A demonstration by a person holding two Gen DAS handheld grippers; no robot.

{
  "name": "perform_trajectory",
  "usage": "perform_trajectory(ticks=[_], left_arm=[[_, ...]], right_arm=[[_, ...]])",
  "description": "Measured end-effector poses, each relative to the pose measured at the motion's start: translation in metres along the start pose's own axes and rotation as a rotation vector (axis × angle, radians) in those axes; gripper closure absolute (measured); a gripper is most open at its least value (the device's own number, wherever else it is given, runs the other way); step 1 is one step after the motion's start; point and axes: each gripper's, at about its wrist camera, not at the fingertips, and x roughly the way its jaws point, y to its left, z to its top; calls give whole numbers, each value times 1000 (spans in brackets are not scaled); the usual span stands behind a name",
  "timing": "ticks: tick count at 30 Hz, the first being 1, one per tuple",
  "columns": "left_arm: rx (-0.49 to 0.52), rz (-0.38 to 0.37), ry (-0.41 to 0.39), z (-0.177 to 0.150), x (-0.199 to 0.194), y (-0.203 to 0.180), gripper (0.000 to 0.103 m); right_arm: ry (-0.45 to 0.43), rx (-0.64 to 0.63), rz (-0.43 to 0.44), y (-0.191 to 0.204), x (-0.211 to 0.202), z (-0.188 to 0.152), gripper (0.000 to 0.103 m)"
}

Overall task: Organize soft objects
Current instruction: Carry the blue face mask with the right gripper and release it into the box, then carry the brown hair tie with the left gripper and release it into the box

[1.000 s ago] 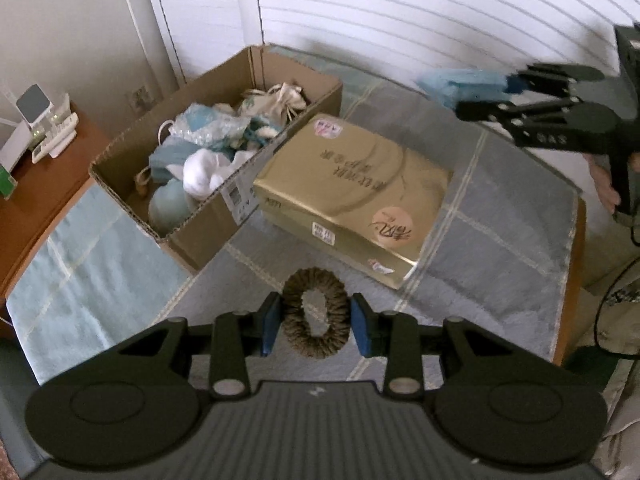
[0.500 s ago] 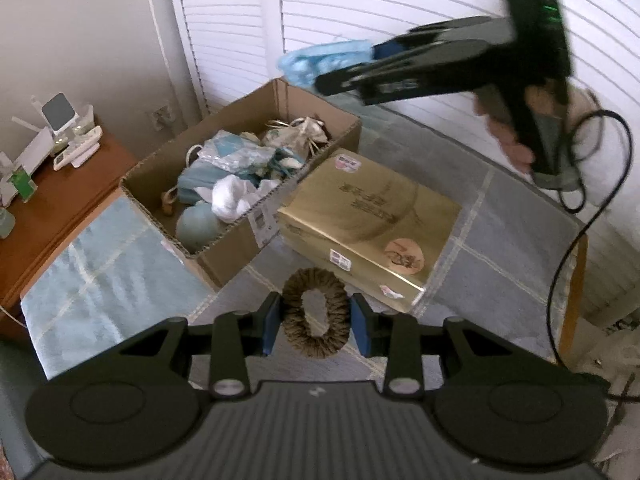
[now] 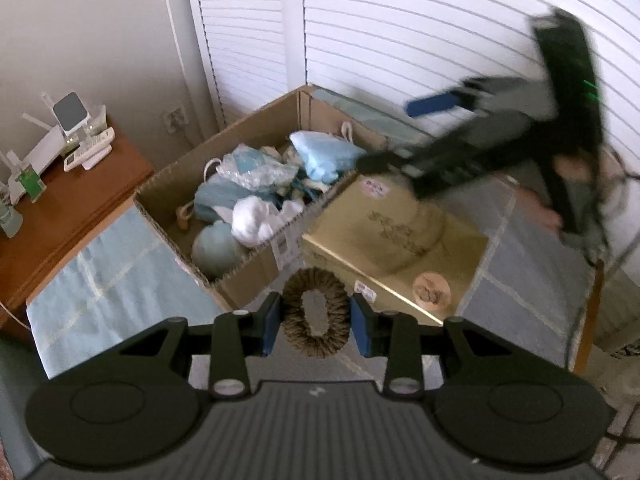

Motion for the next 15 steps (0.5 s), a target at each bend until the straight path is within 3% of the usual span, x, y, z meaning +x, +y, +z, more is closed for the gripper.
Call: perform_trajectory(ticks=[12,15], left_arm=[[-79,114,-35,60,27,40,67],[-127,147,-44,70,36,53,59]], right_arm=[[-43,30,39,7,-55,-21,0],[-59,21,33,10,-62,-20,0]])
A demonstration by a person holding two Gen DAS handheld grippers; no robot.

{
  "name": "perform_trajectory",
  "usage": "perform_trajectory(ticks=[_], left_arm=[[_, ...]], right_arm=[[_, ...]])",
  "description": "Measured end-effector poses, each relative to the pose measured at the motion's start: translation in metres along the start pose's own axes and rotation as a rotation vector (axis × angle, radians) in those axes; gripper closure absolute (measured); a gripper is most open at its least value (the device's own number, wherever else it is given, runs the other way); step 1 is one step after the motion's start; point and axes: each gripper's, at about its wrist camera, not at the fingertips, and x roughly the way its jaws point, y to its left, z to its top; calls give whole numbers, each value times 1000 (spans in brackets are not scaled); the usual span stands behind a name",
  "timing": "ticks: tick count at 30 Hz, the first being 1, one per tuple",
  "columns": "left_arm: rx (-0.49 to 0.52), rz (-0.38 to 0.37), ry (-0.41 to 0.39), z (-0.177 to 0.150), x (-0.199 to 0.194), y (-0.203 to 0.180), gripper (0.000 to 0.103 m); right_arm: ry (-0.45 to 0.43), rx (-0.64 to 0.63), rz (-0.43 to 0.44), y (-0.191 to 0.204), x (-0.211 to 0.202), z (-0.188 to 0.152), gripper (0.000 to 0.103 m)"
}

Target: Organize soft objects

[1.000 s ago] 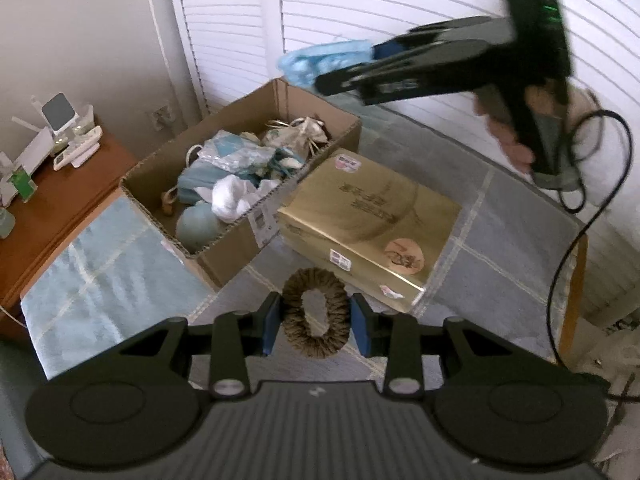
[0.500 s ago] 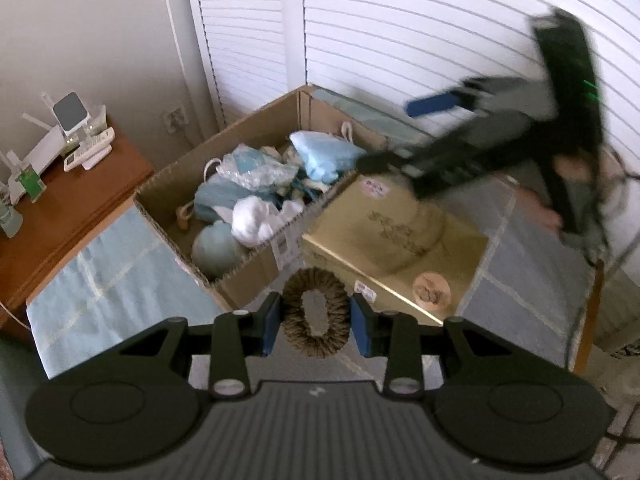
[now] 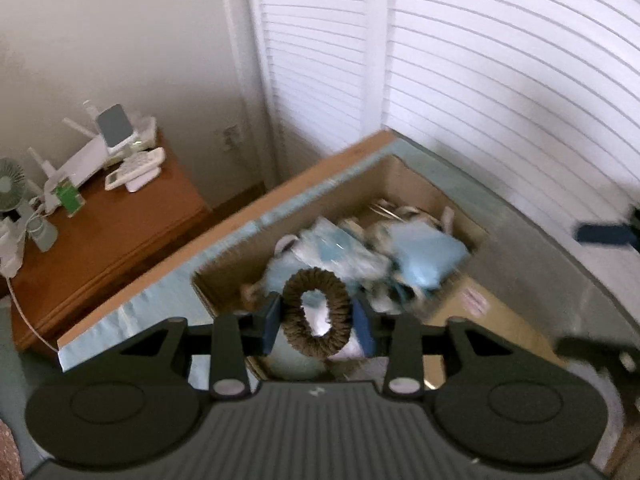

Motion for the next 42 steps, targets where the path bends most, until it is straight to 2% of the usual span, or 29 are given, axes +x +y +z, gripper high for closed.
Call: perform_trajectory(ticks=[2,4,7,12,15,19,24,28,31,36,42], left_arm=[[-17,43,-8,2,5,4,48],[-20,75,-23,1,3,3,16],[-17,125,-81,-8,-10,-3,7],[-23,196,-128,-25,-38,-17,1],[-49,217,-176,-45,-58,-32,1],[-54,322,-236,-72,-78,-61,1],[-135,322,-206,-95,-97,-91,1],[-231,296,-162,-105,-106,-101,1],[-276,282,-166,-109,-112,-103,1],[-305,317,-187,-112,-125,-109,1],[-335,313,-182,-113,-128,-108,1]], right_arm=[[-6,-12,-9,2,-2,1,0],[-10,-21,-13,3,-5,1,0],[-15,-27,-16,4,-9,0,0],[-12,-6,-36,6,-18,1,0],[-8,10,-65,7,-26,0,0],[45,48,-131,7,-31,0,0],[124,78,-198,10,-36,-1,0],[143,67,-225,17,-46,-2,0],[143,55,-228,22,-55,-2,0],[137,44,-238,27,-63,-1,0],[131,45,-242,30,-66,1,0]])
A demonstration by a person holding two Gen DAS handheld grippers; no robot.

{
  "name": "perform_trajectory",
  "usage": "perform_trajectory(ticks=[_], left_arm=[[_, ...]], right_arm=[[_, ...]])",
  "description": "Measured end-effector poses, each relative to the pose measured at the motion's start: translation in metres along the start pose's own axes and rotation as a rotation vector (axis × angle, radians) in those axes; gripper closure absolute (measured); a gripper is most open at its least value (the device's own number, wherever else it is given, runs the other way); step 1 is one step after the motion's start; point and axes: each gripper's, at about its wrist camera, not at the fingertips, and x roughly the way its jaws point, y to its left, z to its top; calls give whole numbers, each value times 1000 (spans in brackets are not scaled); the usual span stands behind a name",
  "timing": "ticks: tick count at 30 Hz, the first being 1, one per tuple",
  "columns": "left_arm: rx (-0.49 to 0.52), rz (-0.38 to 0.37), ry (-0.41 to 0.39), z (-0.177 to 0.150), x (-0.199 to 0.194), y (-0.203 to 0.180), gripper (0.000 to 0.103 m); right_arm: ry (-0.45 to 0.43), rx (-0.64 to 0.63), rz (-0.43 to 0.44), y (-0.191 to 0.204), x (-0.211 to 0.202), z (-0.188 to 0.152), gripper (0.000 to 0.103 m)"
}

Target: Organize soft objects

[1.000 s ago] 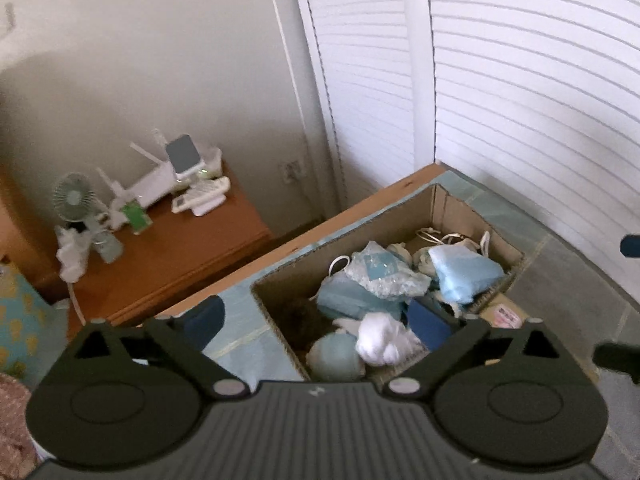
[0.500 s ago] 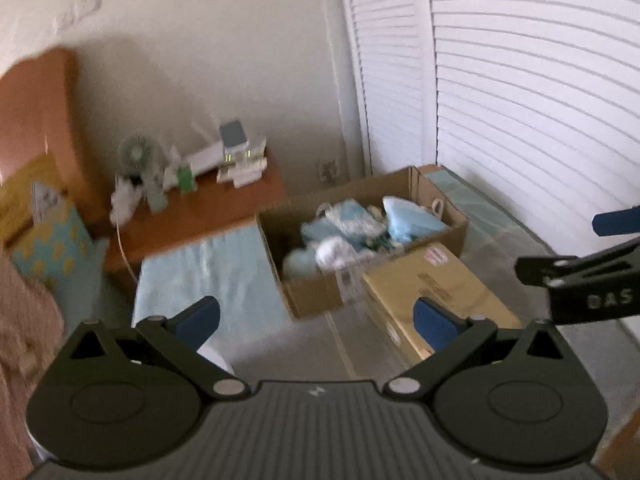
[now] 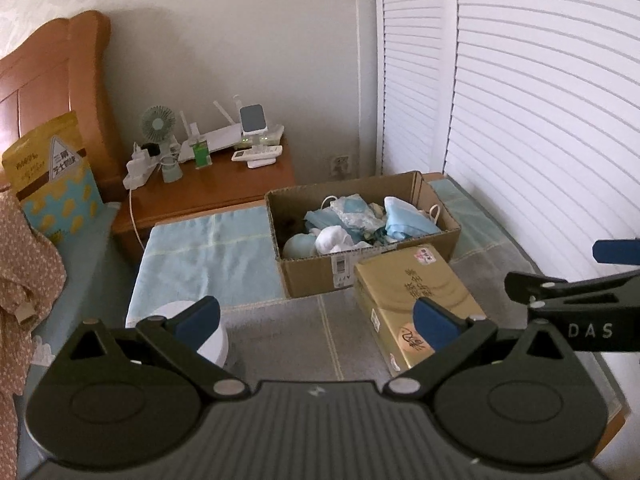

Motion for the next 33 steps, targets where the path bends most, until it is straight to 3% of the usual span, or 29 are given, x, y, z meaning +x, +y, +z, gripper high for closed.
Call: perform_trajectory(ticks=[33], left_arm=[[-30,2,3,-1,-2,3,1]], right_arm=[[-4,1,0,0,-2,-1,0]])
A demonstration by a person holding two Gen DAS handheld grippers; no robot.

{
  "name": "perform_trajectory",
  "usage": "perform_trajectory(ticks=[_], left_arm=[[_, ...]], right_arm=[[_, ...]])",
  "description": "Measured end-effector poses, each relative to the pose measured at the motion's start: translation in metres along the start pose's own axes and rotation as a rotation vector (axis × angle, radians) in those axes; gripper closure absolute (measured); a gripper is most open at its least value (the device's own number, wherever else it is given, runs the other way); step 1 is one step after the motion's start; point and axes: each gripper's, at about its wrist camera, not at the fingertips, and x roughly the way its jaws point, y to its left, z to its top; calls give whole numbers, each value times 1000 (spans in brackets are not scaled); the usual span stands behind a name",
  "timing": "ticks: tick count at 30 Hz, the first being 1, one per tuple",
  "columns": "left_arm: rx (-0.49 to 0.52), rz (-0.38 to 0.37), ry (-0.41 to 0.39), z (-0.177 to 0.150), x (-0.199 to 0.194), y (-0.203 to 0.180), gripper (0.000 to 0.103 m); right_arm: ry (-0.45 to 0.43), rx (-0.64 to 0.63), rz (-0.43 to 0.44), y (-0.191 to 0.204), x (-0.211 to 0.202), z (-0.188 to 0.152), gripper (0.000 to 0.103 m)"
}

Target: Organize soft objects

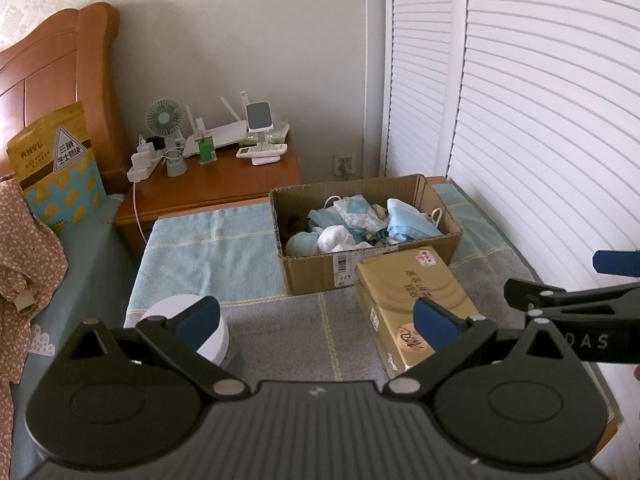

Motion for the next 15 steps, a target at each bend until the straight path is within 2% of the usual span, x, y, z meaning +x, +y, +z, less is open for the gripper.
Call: perform_trajectory(ticks=[15], left_arm=[[0,-2,3,0,-1,-4,1]], right_arm=[[-1,9,-5,-4,0,-2,0]])
